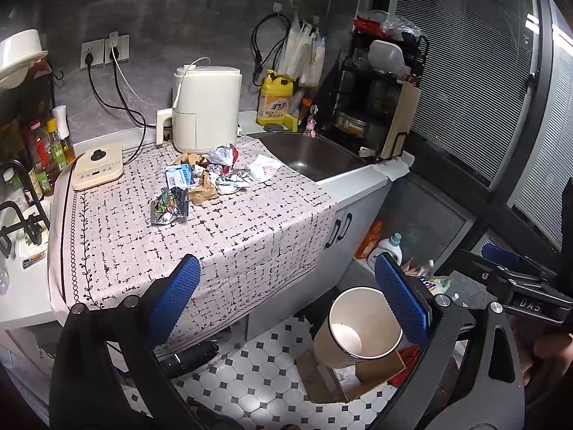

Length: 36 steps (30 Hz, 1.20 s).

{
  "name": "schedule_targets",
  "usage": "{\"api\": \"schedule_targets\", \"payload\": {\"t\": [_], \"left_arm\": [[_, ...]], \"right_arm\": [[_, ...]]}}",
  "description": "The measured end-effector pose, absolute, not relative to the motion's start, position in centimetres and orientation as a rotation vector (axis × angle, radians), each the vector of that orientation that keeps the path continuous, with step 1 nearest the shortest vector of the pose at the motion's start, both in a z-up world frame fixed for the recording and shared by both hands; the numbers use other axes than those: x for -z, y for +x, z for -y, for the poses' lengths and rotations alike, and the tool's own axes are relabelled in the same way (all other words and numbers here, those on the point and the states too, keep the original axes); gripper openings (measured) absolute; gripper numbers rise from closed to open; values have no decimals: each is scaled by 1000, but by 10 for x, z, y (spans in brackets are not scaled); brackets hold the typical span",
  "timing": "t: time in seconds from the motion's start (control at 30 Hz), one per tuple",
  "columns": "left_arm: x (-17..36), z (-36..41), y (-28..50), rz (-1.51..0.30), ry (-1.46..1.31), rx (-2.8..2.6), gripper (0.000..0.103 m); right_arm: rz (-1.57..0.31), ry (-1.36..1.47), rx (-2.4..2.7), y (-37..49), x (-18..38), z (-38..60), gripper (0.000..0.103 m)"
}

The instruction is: Collect trash

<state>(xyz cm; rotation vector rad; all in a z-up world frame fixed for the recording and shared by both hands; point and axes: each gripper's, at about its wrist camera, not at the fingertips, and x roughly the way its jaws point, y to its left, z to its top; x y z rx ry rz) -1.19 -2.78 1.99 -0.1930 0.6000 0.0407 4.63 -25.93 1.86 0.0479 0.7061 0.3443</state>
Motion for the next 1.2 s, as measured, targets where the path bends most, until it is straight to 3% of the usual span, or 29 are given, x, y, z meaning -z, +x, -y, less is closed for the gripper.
{"api": "schedule_targets", "payload": {"t": [0.5,0.97,1.2], "left_arm": [[-20,26,-9,-605,-208,-48,97],[5,-45,37,-643,-289,-127,96],[21,-84,77,-683,-321,-144,85]], "right_arm": [[-730,59,-340,52,-12,264,95],[-803,69,-399,117,9,208,95],[-827,59,-426,165,14,167,95]]}}
